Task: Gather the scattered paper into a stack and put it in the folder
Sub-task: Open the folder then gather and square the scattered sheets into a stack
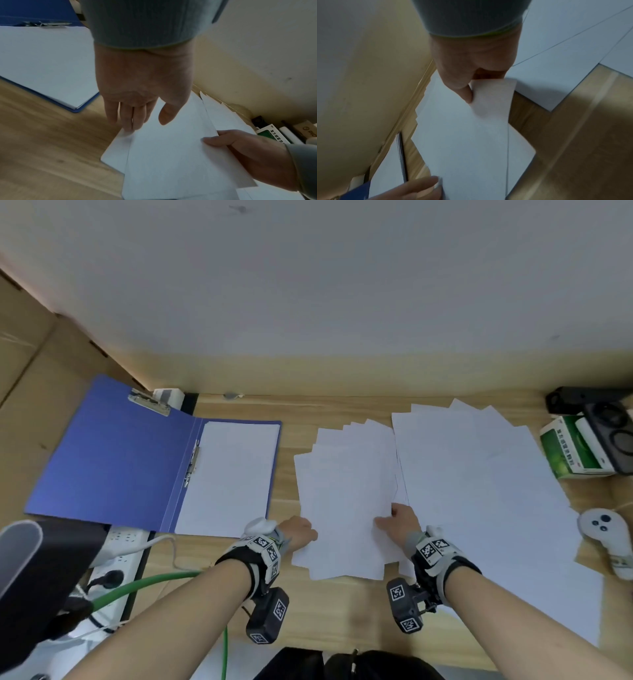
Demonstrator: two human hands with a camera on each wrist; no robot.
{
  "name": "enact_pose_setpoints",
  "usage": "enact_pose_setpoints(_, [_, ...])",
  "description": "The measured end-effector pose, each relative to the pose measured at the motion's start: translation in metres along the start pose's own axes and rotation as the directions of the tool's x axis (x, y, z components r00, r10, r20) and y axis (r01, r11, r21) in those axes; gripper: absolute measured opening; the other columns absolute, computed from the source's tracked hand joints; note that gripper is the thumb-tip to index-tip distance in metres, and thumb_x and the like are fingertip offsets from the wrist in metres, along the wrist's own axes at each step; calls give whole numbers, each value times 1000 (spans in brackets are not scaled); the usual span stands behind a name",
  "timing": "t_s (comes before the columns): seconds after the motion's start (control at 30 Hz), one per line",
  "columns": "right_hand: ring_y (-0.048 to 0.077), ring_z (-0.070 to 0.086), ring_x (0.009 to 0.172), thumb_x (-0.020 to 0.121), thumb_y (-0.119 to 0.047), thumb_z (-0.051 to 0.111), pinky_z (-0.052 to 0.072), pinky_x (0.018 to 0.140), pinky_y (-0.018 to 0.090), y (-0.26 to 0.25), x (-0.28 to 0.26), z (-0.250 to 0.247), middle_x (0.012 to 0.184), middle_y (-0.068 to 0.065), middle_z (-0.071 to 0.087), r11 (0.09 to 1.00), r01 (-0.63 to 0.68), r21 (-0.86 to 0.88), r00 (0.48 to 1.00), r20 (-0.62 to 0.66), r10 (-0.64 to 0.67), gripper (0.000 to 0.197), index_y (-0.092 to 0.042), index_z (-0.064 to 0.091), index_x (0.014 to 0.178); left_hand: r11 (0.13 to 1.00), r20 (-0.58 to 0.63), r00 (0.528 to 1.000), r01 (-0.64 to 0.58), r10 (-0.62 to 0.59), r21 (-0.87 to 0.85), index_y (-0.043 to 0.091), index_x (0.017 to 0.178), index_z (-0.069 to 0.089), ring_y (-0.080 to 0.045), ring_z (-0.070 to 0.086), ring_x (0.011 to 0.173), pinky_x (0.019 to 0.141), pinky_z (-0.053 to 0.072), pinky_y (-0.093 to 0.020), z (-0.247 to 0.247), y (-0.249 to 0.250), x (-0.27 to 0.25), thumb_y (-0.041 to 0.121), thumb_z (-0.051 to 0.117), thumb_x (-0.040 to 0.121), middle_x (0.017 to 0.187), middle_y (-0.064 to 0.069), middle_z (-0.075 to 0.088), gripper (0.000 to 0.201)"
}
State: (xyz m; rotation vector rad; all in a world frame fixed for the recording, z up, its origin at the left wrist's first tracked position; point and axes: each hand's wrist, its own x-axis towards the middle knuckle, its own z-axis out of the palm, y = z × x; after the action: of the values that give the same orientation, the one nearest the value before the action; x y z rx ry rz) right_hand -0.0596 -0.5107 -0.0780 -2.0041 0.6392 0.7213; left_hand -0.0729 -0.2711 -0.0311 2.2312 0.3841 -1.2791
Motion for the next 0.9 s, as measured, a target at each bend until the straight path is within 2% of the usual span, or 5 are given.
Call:
enact_pose_setpoints(0.1, [24,59,72,80,-6,62,48,65,31,-5,-8,8,85,16,68,999,28,-39,1000,14,-27,19,7,66,94,998,14,1000,11,-10,-57,3,128,55,-26,54,118,95,43,-31,4,-9,-1,18,52,93,129,-10,56,38])
enact_pose_setpoints(0.27, [22,56,67,82,-5,63,46,62,28,-23,-29,-4,72,6,59,991,128,-25,991,53,-127,8,-8,61,75,992,-142,990,-26,8,-123,12,91,55,-21,52,82,69,40,-26,-11,-20,-7,6,50,88,90,-5,55,8])
enact_pose_setpoints(0.43, [20,60,64,84,-3,68,52,57,29,-61,-56,-36,73,6,64,962,229,146,972,13,-233,10,-8,66,76,946,-303,953,-97,-1,-309,16,90,42,-22,51,90,80,47,-31,-51,-3,-28,16,58,85,91,-2,52,17])
enact_pose_setpoints(0.7, [30,69,81,74,8,77,59,75,39,-130,-72,-74,93,16,73,854,354,381,935,-144,-323,18,0,71,89,475,-462,868,-489,182,-732,5,107,66,-25,68,93,84,55,-37,-113,58,-67,-7,63,78,103,-9,71,31])
enact_pose_setpoints(0.9, [19,71,90,71,-1,84,54,74,24,-136,-80,-74,100,6,75,803,386,455,920,-127,-370,34,-5,72,103,450,-529,815,-574,235,-684,2,105,67,-22,68,87,67,53,-24,-121,58,-75,-12,66,75,97,-8,71,33])
